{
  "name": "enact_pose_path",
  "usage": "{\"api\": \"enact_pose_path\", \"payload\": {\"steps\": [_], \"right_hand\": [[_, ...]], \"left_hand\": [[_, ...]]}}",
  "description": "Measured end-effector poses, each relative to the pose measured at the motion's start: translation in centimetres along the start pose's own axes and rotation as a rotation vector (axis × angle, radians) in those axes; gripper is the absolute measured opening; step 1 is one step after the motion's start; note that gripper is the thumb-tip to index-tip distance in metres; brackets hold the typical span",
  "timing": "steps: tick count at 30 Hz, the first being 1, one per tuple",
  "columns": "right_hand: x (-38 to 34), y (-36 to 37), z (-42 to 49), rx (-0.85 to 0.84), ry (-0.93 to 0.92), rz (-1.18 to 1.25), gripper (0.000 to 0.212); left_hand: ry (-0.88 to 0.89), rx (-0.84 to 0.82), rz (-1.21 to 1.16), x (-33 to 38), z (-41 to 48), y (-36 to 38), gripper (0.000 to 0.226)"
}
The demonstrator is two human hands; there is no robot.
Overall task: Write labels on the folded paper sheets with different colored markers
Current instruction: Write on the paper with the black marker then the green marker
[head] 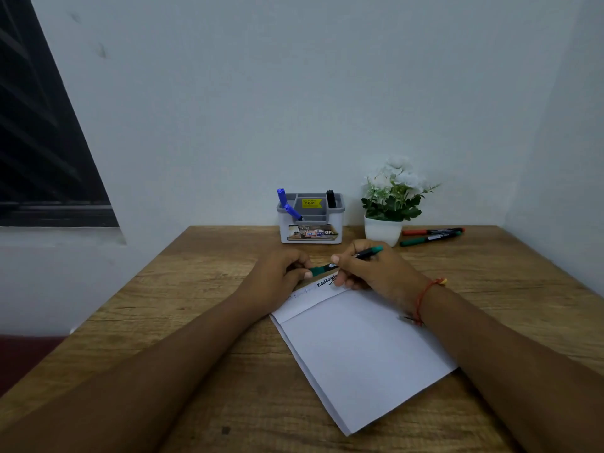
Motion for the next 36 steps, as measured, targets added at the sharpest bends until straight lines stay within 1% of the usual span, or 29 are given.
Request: {"api": "enact_pose_path", "payload": {"steps": [6,9,11,13,14,16,19,22,24,28,31,33,34,36], "right_hand": [[0.0,0.0,0.0,-0.014,0.005,-0.01,0.016],[-0.1,-0.1,-0.1,-0.012,-0.006,-0.011,0.018],[0.0,0.1,0.0,-0.002,-0.007,-0.031,0.024],[0.0,0.4,0.2,0.006,0.01,-0.121,0.034],[0.1,0.6,0.3,0.009,0.02,-0.162,0.033],[0.4,0.7,0.5,0.031,0.031,-0.199,0.023],[0.6,0.7,0.7,0.052,0.027,-0.246,0.014],[0.9,0.6,0.8,0.079,0.015,-0.288,0.013],[1.0,0.6,0.7,0.093,0.007,-0.317,0.017],[1.1,0.5,0.8,0.101,-0.003,-0.347,0.021],[1.0,0.5,0.8,0.101,-0.004,-0.369,0.023],[1.0,0.4,0.7,0.104,-0.007,-0.368,0.024],[1.0,0.4,0.7,0.106,-0.009,-0.369,0.024],[1.0,0.4,0.7,0.109,-0.016,-0.382,0.025]], "left_hand": [[-0.03,-0.018,-0.011,0.0,-0.2,0.2,0.012],[-0.034,0.005,-0.007,0.1,-0.2,0.0,0.008],[-0.039,0.022,0.004,0.1,0.0,-0.2,0.006],[-0.044,0.044,0.043,-0.1,0.4,-0.4,0.005],[-0.047,0.066,0.075,-0.3,0.5,-0.5,0.005],[-0.078,0.102,0.139,-1.0,0.6,-0.9,0.005],[-0.2,0.093,0.207,-3.0,0.2,-1.6,0.005],[-0.302,0.104,0.222,-4.4,-0.1,-2.2,0.005],[-0.32,0.108,0.222,-4.8,-0.2,-2.4,0.006],[-0.31,0.088,0.229,-4.8,-0.3,-2.6,0.01],[-0.257,0.113,0.243,-3.8,-0.4,-2.9,0.025],[-0.185,0.125,0.176,-2.6,-0.3,-3.0,0.03],[-0.152,0.097,0.113,-2.1,-0.2,-2.8,0.032],[-0.114,-0.014,-0.028,-1.3,-0.3,-2.0,0.037]]}}
Point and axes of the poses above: each hand's wrist, its own z-axis towards the middle knuckle, its own y-axis out of the palm, x = y × z, the point moved 4 cm from there along z, towards the middle knuckle, and after that the axes turned 13 degrees about y, right-handed, at the moved point
